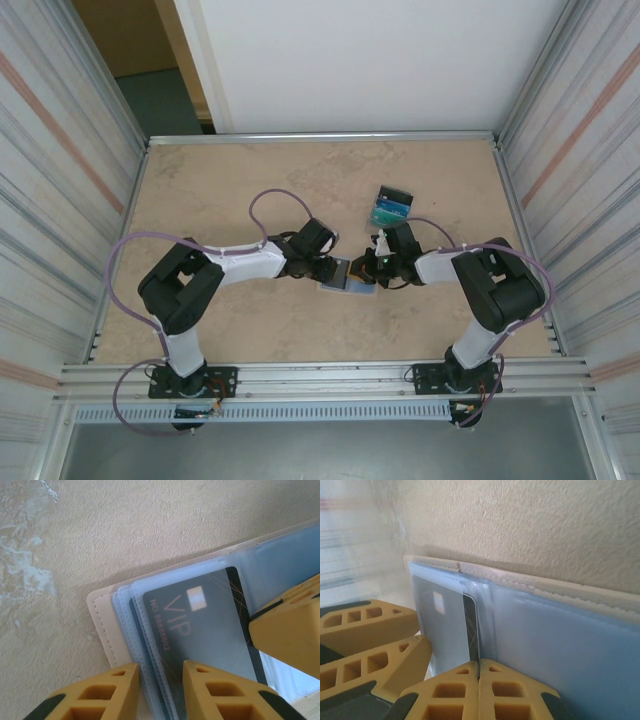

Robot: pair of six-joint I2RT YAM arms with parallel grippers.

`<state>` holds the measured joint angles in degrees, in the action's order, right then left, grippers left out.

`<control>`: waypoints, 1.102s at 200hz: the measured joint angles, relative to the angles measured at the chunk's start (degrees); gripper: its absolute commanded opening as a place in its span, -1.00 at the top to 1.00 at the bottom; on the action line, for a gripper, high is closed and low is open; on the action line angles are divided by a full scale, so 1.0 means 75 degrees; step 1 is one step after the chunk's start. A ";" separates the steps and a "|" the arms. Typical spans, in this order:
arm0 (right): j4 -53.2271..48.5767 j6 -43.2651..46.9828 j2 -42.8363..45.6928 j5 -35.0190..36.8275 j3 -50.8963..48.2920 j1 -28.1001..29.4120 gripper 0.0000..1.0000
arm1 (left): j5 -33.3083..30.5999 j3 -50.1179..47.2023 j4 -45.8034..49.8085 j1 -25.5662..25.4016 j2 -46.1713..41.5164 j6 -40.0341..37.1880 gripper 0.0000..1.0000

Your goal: Take the credit cards out of the card holder

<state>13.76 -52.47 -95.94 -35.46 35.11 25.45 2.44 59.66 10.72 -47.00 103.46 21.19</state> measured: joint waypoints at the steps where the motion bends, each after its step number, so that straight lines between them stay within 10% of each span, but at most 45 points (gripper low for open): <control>1: -0.0012 0.0006 0.0000 0.0000 0.0000 0.0000 1.00 | 0.0000 0.0000 0.0000 -0.0003 0.0000 0.0000 0.42; 148: -0.1486 0.0624 0.0554 0.0527 0.0245 -0.0198 1.00 | -0.0003 0.0000 0.0003 0.0000 0.0000 0.0006 0.37; 179: -0.1539 0.0629 0.0612 0.0536 0.0248 -0.0198 0.48 | -0.0006 -0.0003 0.0000 0.0000 -0.0047 0.0006 0.24; 220: -0.1498 0.0606 0.0659 0.0527 0.0248 -0.0213 0.40 | -0.0029 -0.0003 0.0003 -0.0003 -0.0085 0.0029 0.12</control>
<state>2.52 -47.92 -91.00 -31.51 36.97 23.86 2.22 59.64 10.74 -47.03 102.83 21.41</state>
